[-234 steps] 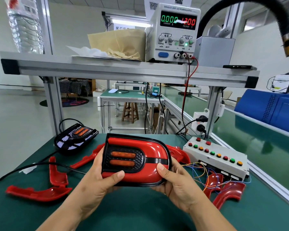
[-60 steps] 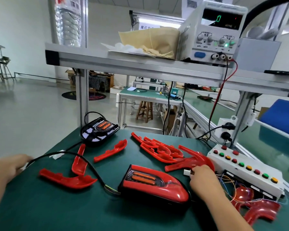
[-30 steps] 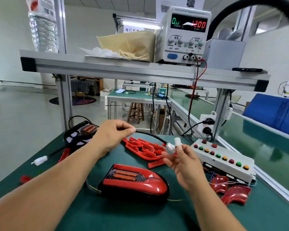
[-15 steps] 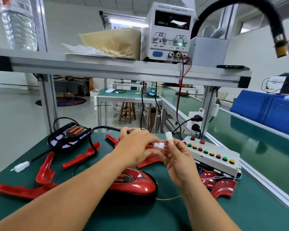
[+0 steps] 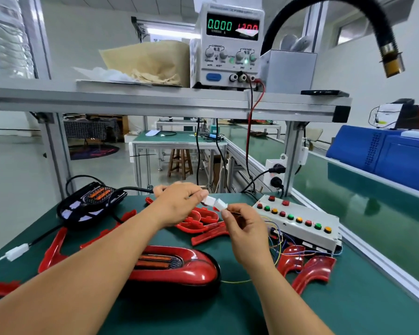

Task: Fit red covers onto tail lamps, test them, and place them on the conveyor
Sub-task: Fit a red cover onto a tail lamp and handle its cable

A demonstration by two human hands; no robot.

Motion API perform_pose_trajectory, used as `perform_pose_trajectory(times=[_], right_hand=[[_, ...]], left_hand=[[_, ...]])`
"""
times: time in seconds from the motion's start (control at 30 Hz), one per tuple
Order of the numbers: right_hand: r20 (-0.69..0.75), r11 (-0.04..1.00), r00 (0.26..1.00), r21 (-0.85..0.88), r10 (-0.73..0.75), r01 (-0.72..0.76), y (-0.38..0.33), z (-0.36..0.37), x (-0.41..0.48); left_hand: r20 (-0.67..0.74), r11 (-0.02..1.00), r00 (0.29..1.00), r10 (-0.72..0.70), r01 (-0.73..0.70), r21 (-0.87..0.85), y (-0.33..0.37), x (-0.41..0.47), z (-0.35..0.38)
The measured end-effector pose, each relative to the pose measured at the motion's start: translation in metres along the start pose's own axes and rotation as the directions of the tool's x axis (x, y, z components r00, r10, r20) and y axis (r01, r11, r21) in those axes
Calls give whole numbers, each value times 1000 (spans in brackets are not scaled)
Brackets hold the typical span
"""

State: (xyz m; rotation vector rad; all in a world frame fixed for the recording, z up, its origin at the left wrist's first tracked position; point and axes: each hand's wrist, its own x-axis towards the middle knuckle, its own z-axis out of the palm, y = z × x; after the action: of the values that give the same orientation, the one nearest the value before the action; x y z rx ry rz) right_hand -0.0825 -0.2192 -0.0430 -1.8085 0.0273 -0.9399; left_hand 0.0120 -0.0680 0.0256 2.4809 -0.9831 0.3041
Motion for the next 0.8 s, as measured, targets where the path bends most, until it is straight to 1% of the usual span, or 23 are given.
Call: perform_pose_trajectory(times=[0.2, 0.33, 0.47, 0.67, 0.8], right_hand=[[33, 996, 999, -90, -7, 10, 5, -2, 1], [89, 983, 994, -168, -58, 72, 2, -5, 2], [109, 969, 991, -223, -80, 103, 1, -6, 1], [195, 925, 966, -307, -169, 223, -2, -9, 2], [180, 918, 963, -308, -200, 248, 1, -7, 0]], left_hand=[[-41, 996, 996, 85, -83, 44, 3, -3, -5], [-23, 976, 982, 187, -183, 119, 2, -5, -4], [-36, 975, 982, 186, -180, 130, 2, -9, 3], [-30, 981, 981, 190, -188, 50, 5, -11, 7], [-43, 980, 980, 194, -191, 56, 7, -10, 8]])
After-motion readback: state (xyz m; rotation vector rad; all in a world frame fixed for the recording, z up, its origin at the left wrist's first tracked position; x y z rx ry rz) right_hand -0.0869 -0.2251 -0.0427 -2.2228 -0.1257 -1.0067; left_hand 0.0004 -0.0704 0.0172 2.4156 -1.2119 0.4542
